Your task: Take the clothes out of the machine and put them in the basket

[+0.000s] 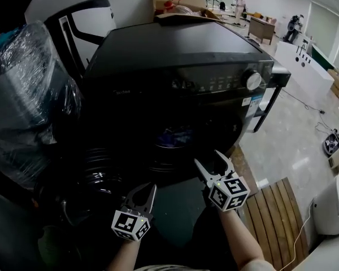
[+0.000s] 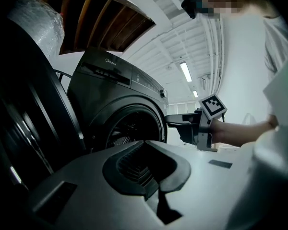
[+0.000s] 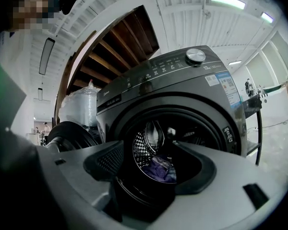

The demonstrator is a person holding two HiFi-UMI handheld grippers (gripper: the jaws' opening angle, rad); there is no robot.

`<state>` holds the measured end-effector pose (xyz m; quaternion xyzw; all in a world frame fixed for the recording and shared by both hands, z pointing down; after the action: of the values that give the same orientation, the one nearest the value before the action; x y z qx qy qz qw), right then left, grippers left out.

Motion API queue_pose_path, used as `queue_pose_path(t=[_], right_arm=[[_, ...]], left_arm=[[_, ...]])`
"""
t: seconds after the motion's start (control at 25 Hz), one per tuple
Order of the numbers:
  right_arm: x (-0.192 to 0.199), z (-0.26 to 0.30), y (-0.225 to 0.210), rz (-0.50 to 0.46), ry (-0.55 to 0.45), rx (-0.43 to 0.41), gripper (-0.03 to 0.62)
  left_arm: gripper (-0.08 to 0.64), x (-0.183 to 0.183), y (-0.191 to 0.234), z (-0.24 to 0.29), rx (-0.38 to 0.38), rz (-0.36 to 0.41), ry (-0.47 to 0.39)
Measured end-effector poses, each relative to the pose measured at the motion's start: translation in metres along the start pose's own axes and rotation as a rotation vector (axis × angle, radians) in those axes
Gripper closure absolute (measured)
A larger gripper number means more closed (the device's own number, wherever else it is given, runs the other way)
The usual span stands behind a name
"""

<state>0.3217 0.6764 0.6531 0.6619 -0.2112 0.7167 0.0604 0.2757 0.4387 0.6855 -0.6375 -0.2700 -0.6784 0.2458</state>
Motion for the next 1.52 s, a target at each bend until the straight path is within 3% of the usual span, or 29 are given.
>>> queue_pose_path(t=[0.32,0.76,1.12,1.52], right_arm=[[0.008,0.012,0.008,-0.048,0.017,0.005,0.291],[0.043,0.017,0.012,-0.052,0.087,0.014,0.291],[0.067,0.048,-0.003,-0.057,0.16,0.006,0.288],[0.097,0.089,-0.036,-0.034,0.238,0.003,0.285]], left_arm=[[0.538,-0.003,0.011,-0.008,-0.042,-0.015,-0.034],[0.538,0.017,0.009,-0.015,-0.065,-0.064,0.008],[0.538,0.023,0.014,-0.025,-0.095,-0.081,0.023],[0.538,0.031,0.001,-0.028,-0.08,-0.077,0.081]])
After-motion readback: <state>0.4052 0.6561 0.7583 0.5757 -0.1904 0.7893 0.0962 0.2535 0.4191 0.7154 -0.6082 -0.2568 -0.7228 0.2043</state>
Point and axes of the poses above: the fingertips, and each gripper's own axes: z forward along the fingers, y to its left, x out of its underside, the point moved 6 cm from there along -z, backward along the fingers
